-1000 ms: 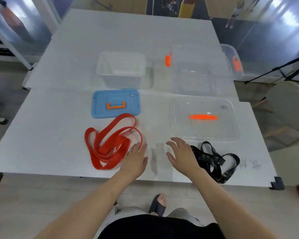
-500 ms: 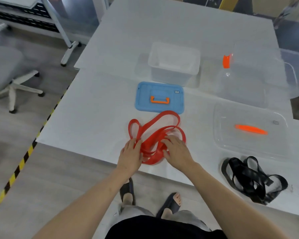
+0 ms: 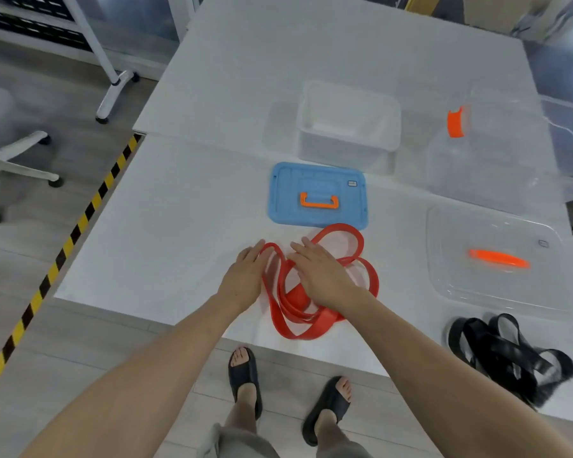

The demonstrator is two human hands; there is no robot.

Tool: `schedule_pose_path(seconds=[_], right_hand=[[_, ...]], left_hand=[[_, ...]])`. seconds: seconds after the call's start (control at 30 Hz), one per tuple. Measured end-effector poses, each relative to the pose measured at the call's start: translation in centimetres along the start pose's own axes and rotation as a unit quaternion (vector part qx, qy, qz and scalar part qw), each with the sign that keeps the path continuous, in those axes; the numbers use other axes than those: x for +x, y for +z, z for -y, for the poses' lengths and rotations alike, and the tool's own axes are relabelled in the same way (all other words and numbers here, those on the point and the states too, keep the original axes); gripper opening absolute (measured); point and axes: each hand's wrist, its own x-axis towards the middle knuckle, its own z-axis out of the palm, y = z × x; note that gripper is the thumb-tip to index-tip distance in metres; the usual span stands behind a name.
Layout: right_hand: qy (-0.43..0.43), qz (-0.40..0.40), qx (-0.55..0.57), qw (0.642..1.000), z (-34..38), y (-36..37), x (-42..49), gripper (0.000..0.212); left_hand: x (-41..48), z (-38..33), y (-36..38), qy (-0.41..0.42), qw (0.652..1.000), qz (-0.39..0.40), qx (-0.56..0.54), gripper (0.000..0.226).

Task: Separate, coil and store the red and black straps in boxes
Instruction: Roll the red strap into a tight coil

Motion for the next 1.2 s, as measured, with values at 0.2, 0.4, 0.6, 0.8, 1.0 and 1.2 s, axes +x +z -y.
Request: schedule_pose_path(seconds=[0.2,0.4,0.6,0.8,1.0,1.2], right_hand=[[0.045,0.056,-0.022,0.997,0.6,1.3,0.9,0.057],[0.117,0.076,-0.055,0.989,1.2,1.8,-1.0,0.041],[0.115,-0.009,0.083,0.990,4.0,0.0,-2.4,0.033],[0.144,-0.019,0.401,0.904,7.3,-4.8,-3.9,0.034],[0.134,-0.149,0.536,0.820,8.8,-10.6,-6.1,0.032],[0.107,-0.234,0.525,0.811,10.3,-15.5,-7.7,0.024]], left_hand=[[2.8,1.0,-0.9,0.069,0.993,0.054,0.073,0.078],[1.9,2.6,-1.1,0.021,0.997,-0.019,0.066,0.034],[-0.8,2.1,-4.1,0.098,0.989,-0.085,0.075,0.016],[-3.8,-2.5,-10.1,0.138,0.984,-0.087,0.076,0.024],[-6.7,-5.3,-16.3,0.183,0.966,-0.172,0.064,0.020],[-8.2,-7.8,-20.4,0.213,0.942,-0.238,-0.101,0.024]])
